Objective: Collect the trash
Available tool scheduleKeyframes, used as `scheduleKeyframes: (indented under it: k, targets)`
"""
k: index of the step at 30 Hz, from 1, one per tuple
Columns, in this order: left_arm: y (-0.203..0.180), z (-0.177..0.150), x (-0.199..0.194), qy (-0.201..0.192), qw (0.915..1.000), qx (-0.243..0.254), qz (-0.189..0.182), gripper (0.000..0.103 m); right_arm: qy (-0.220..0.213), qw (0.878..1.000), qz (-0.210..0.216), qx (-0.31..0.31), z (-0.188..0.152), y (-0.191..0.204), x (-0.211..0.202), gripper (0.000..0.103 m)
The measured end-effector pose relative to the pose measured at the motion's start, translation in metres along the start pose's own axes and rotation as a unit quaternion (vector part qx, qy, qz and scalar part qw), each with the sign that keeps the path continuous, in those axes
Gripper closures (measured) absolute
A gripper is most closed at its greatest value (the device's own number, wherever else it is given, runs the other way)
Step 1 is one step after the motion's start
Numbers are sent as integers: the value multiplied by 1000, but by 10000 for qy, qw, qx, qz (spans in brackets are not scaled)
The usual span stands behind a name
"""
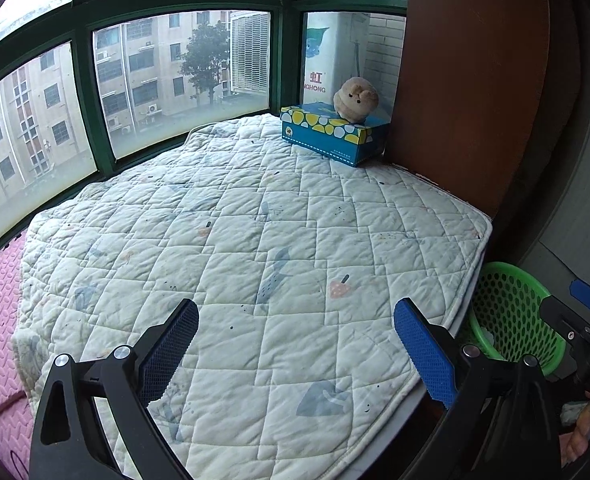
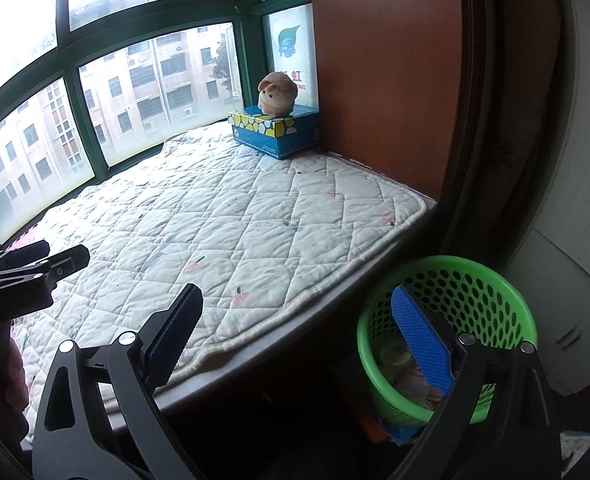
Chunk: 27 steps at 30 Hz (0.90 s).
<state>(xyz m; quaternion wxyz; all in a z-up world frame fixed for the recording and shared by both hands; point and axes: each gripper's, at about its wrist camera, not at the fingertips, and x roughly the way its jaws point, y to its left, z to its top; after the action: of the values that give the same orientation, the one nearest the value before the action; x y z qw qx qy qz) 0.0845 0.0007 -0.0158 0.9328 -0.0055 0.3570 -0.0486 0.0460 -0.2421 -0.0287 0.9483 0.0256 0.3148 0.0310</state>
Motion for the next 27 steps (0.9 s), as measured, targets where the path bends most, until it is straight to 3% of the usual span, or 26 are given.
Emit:
scheduleKeyframes:
  k: [27]
  targets:
    - [5,-8,-6,-35,9999,-116,79,8,-37,10000,4,-78,-1,5,-1,7]
